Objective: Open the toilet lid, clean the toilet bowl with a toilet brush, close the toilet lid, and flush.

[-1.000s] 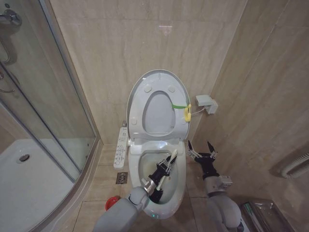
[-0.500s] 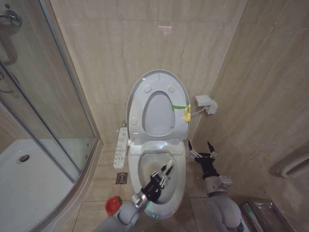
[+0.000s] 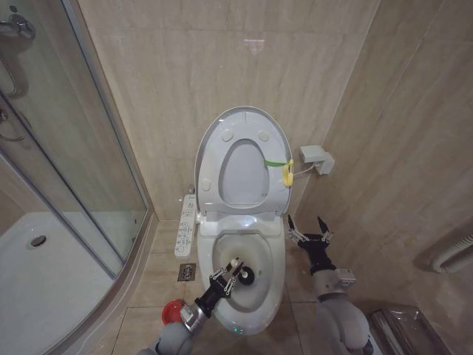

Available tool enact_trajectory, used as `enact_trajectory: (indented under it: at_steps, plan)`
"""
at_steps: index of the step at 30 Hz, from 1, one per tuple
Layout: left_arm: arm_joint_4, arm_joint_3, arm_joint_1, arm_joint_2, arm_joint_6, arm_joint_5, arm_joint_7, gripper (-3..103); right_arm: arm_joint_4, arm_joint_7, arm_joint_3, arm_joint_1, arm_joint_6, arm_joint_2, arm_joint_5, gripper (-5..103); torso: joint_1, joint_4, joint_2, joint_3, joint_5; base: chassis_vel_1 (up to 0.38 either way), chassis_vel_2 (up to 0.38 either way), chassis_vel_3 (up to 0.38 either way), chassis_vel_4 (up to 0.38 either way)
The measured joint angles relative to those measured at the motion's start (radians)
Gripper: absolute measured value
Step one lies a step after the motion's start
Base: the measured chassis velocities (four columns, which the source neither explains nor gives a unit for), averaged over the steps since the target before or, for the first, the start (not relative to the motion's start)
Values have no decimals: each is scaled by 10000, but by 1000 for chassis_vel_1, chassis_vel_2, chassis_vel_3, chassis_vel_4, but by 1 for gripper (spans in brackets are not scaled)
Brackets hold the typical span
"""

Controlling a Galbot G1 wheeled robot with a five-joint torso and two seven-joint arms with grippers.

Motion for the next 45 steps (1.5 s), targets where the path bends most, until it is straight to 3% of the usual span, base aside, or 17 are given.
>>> enact_trajectory:
  at_steps: [16,28,35,39,41,45]
  plan:
    - [689,215,-2107,-1038,307,-485,-47,19,0,0,0,0,0,0,0,100,1,-1,0,0,2,0,0,0,0]
    - [1883,1245,-2549,-1795,172,-894,129,19,0,0,0,0,0,0,0,100,0,2,0,-1,2,0,0,0,0]
    - [2284,1447,-2807,-1908,128,-1142,296,19,0,0,0,0,0,0,-1,100,0,-1,0,-1,1,0,0,0,0]
    - [2476,1416,-2814,-1838,137,-979,274,19,-1,0,0,0,0,0,-1,100,-1,-2,2,-1,0,0,0,0,0]
    - [2839,1161,-2822,-1766,108,-307,173,19,0,0,0,0,0,0,0,100,-2,-1,2,-2,-1,0,0,0,0]
    - [3053,1019,-2911,-1732,87,-55,-54,19,0,-1,0,0,0,0,0,100,-1,3,2,-1,1,0,0,0,0]
